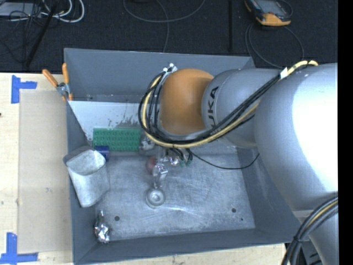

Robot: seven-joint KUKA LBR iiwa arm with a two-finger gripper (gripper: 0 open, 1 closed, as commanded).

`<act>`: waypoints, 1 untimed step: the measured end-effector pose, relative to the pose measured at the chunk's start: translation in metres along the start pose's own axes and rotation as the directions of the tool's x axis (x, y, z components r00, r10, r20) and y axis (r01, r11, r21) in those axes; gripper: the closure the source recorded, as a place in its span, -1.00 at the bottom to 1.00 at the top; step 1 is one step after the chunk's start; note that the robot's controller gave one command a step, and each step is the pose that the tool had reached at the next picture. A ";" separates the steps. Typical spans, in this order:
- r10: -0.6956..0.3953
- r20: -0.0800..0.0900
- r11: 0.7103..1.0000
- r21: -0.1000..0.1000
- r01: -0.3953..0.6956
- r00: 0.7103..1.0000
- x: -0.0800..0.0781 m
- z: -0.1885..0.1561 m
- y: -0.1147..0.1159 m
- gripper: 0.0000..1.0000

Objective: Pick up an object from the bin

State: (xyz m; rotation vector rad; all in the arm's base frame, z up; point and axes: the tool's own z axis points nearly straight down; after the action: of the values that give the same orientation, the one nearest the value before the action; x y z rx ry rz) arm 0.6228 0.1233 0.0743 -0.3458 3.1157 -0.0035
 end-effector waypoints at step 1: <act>0.001 0.003 1.000 -0.004 -0.001 1.000 0.000 -0.001 0.001 1.00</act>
Offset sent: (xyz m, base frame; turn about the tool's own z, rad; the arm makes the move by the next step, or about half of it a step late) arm 0.0000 0.0000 0.0000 0.0000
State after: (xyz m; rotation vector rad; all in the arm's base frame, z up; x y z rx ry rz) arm 0.6225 0.1246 0.0753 -0.3439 3.1134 0.0027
